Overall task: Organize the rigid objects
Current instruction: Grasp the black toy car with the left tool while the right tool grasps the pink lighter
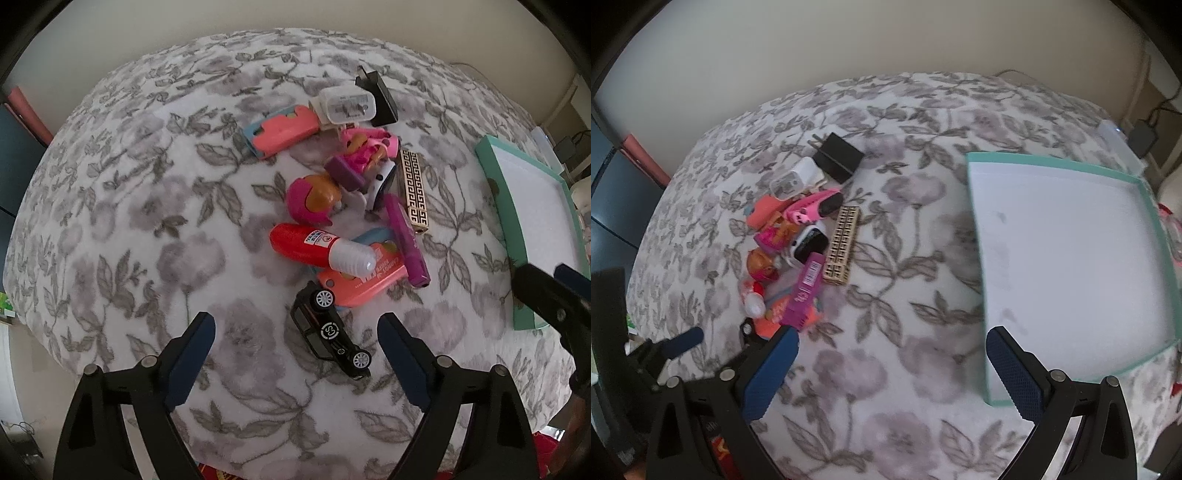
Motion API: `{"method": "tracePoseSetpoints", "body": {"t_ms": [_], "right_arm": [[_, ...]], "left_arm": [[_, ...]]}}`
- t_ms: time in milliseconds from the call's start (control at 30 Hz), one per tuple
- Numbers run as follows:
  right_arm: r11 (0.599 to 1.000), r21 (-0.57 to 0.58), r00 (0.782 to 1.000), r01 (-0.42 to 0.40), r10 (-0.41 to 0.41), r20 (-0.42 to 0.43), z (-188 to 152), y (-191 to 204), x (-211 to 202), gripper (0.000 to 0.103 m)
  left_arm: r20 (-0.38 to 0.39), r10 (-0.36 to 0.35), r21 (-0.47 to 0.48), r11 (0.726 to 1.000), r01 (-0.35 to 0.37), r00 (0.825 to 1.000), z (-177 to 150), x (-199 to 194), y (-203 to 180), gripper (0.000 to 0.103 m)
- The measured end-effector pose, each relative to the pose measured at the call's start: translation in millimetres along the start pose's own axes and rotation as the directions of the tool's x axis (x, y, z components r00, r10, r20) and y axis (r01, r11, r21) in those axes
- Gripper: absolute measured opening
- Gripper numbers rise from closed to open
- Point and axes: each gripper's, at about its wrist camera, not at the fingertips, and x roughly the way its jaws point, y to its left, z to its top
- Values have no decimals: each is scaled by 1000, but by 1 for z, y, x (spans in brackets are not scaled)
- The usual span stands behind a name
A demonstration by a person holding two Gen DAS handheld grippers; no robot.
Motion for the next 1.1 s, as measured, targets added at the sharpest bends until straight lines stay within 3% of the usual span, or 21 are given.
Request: {"method": "tracePoseSetpoints", "body": {"t_ms": [133, 367, 600, 700, 767, 900, 967, 1100], "right_arm": [[999, -10, 999, -43, 43, -14, 6, 13, 11, 100], [997, -47, 997, -66, 64, -50, 13, 33, 33, 90], [992, -40, 990, -116, 112, -89, 17, 43, 56, 85], [991, -32, 986, -132, 129, -102, 18, 45, 64, 81], [990, -33, 986, -135, 131, -105, 19, 46, 68, 73], [986, -21, 980, -163, 159, -121, 19, 48, 78, 66], [984, -7, 976, -178, 176, -130, 20, 48, 82, 55], [979, 18, 971, -202, 203, -128, 21, 47, 85, 50]], "left_arm": [[-22, -23, 8, 1000, 24, 999, 0, 7, -1, 77], [-59, -39, 22, 999, 40, 997, 1, 20, -6, 67], [-72, -52, 19, 998, 54, 996, -4, 40, -9, 65], [-78, -65, 19, 998, 67, 995, -4, 48, -10, 58], [-80, -69, 22, 997, 71, 994, -4, 50, -10, 56], [-87, -82, 27, 996, 85, 993, 0, 57, -13, 48], [-87, -72, 31, 997, 75, 994, 1, 61, -16, 46], [-89, -68, 30, 997, 70, 994, 4, 65, -18, 44]]}}
